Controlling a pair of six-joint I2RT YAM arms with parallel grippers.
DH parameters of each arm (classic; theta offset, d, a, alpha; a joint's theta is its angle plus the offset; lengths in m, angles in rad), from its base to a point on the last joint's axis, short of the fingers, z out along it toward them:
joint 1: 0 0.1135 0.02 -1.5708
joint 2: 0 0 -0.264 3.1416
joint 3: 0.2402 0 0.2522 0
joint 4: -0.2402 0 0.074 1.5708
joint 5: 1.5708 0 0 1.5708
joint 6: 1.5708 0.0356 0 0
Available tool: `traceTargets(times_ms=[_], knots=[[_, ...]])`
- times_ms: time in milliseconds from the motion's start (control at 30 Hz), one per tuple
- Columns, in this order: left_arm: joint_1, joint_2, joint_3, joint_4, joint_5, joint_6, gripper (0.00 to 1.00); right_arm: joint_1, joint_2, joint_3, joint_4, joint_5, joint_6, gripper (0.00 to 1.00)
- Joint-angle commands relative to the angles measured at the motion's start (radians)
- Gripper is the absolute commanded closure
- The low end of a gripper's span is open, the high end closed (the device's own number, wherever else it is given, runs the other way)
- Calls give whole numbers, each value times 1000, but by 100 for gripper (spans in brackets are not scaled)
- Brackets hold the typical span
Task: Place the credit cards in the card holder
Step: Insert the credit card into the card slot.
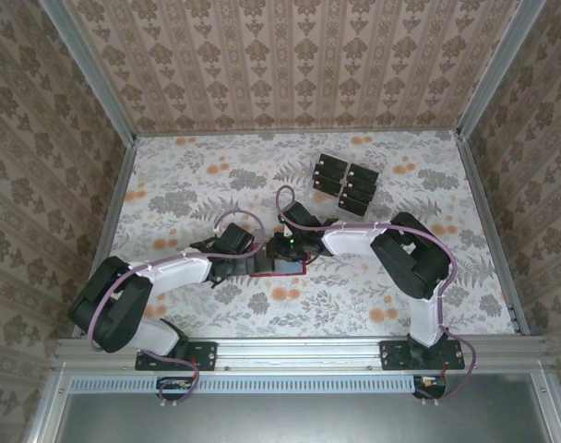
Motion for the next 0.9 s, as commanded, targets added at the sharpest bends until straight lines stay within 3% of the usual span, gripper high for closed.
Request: traceTargets(times_ms=[0, 200, 467, 867], knots=[[21, 3, -11, -5, 51, 9, 1, 8, -30, -3, -38, 2, 0, 69], [64, -66, -12, -54, 40, 23, 1, 8, -62, -26, -35, 0, 9, 68], [71, -47, -33, -50, 37, 27, 0, 10, -70, -46, -24, -5, 18, 70], [68, 27, -37, 0, 70, 23, 1, 21, -35, -34, -16, -14, 32, 84]])
